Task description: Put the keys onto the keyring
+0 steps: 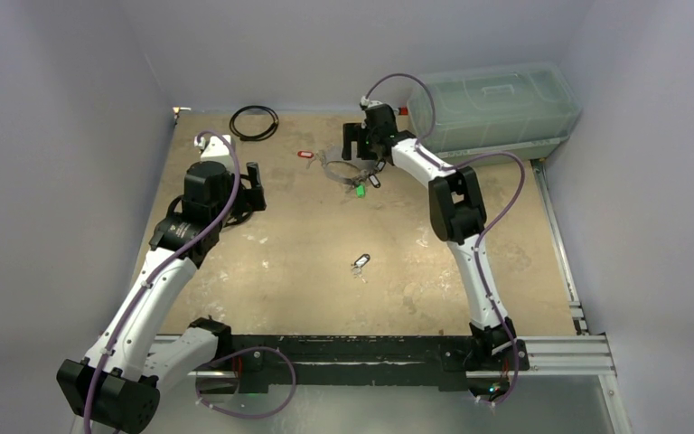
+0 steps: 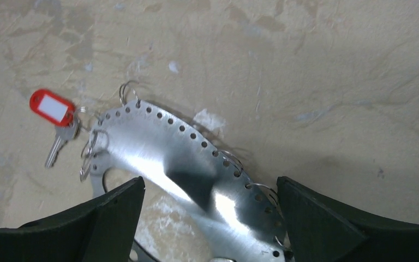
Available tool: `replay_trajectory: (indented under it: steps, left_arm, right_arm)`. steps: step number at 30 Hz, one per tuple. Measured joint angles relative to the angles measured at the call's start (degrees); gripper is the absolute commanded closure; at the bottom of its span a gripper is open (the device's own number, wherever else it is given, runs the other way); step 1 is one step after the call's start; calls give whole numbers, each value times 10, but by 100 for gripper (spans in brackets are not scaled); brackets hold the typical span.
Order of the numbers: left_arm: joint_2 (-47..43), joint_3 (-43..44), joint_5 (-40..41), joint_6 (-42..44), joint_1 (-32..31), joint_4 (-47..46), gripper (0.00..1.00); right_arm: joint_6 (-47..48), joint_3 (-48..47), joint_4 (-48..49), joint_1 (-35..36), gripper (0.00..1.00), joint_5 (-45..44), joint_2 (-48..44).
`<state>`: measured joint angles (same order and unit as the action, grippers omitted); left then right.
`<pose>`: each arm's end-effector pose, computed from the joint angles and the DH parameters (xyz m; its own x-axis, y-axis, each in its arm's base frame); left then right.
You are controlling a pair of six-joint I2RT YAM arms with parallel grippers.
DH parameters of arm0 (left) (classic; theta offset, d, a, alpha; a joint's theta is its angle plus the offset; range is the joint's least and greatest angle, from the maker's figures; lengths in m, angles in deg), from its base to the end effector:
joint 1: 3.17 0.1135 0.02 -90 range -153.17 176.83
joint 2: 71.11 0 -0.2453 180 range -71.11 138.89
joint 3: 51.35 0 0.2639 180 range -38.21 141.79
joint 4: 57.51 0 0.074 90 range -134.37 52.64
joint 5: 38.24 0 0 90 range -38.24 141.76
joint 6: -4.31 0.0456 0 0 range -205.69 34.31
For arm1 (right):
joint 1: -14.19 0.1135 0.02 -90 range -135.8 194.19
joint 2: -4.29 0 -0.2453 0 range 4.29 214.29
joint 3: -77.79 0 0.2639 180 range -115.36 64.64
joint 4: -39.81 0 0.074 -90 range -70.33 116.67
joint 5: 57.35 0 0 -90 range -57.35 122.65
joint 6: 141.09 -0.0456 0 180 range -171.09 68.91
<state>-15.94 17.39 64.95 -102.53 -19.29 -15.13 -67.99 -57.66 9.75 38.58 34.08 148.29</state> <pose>0.2336 -0.0567 0.3197 -0.4658 -0.1590 -0.8705 -0.0592 0.9871 -0.1486 0.5213 0.2376 0.1438 -0.6690 0.0158 -0.7431 -0.2468 0.9384 0.2421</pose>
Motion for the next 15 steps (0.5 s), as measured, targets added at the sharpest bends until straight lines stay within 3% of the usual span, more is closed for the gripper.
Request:
replay_trajectory:
  steps: [15]
  left_arm:
    - [2, 0, -1, 0, 0, 0, 10]
  right_arm:
    - [-14, 182, 11, 1, 23, 84, -115]
